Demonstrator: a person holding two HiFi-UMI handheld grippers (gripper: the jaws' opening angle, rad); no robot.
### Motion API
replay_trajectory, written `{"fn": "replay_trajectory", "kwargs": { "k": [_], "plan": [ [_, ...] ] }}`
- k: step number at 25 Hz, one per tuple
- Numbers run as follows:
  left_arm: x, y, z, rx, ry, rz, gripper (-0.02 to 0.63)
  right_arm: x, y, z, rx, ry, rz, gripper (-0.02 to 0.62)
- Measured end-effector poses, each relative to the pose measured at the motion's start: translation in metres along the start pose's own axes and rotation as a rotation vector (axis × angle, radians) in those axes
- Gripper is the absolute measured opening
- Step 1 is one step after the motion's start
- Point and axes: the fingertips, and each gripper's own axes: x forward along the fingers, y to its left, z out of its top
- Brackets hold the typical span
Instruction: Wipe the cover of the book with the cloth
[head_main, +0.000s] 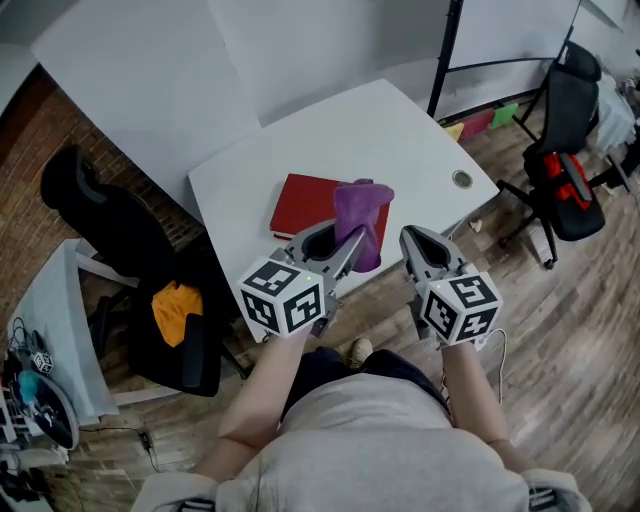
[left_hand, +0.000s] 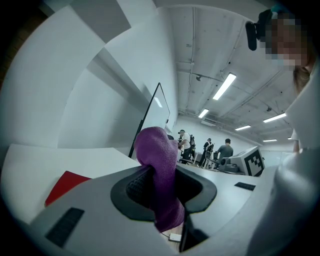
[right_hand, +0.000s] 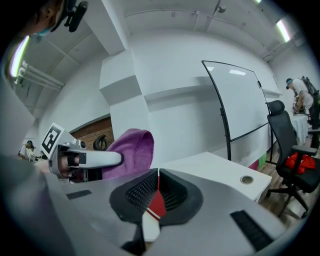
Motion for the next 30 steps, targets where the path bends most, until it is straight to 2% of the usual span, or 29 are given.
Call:
{"fn": "replay_trajectory", "kwargs": {
  "k": [17, 30],
  "plan": [
    [0.022, 0.025, -0.002, -0.028, 0.043, 0.009, 0.11, 0.015, -0.023, -0.007, 0.058, 0.015, -0.025, 0.023],
    [0.051, 0.056, -0.021, -0.067, 0.14, -0.028, 0.11, 0.045, -0.052, -0.018, 0.128, 0.046, -0.121, 0.023]
  ]
}}
